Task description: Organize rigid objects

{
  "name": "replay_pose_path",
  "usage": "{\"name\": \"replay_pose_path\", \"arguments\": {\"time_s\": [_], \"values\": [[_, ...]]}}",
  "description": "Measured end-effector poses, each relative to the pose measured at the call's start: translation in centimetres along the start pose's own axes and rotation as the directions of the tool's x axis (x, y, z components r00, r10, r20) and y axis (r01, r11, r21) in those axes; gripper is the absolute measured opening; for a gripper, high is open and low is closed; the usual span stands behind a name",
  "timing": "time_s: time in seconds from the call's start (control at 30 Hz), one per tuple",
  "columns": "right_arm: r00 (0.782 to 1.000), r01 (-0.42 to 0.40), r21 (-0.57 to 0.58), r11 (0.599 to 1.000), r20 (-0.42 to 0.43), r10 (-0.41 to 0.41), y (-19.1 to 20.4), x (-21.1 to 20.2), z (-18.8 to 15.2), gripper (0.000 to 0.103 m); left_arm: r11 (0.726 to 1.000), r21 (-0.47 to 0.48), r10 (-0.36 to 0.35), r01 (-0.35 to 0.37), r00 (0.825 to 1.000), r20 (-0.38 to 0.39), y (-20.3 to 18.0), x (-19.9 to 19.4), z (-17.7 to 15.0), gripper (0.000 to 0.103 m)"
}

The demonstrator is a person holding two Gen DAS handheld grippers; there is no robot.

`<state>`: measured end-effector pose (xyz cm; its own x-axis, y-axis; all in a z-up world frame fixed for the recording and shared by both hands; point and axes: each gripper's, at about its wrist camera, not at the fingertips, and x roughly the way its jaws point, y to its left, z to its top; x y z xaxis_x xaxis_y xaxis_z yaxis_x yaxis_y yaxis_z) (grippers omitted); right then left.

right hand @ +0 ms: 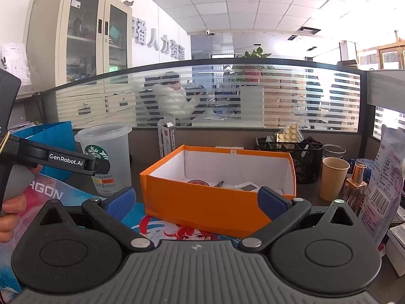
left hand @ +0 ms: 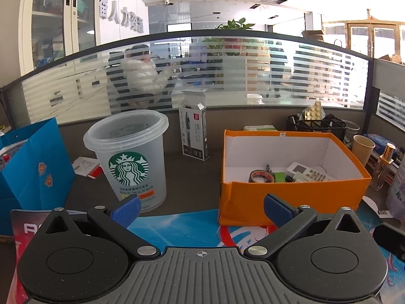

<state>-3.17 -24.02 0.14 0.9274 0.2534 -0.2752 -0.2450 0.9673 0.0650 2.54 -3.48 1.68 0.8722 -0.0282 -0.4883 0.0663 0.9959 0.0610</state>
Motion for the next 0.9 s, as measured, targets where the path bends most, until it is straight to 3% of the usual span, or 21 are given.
{"name": "replay_pose_path", "arguments": {"time_s": [0.33,0.53,0.7,0.9], "values": [[0.999,0.048,0.050,0.998,-0.013,-0.047,-0.1,0.7,-0.8,0.103,0.999,-0.012,0.034,-0.034,0.998,0.043,-2.5,-0.6,-0.8,0.103],[0.998,0.056,0.051,0.997,-0.010,-0.055,0.0,0.7,-0.9,0.103,0.999,-0.032,-0.038,0.039,0.998,0.047,-3.5,-0.9,-0.8,0.103],[0.998,0.060,0.056,0.997,-0.019,-0.059,-0.2,0.9,-1.2,0.103,0.983,-0.102,-0.149,0.153,0.988,0.043,-3.4,-0.5,-1.1,0.103],[0.998,0.058,0.064,0.996,-0.026,-0.056,-0.5,1.1,-1.5,0.103,0.988,-0.053,-0.142,0.142,0.990,0.007,-4.6,0.4,-1.6,0.103]]}}
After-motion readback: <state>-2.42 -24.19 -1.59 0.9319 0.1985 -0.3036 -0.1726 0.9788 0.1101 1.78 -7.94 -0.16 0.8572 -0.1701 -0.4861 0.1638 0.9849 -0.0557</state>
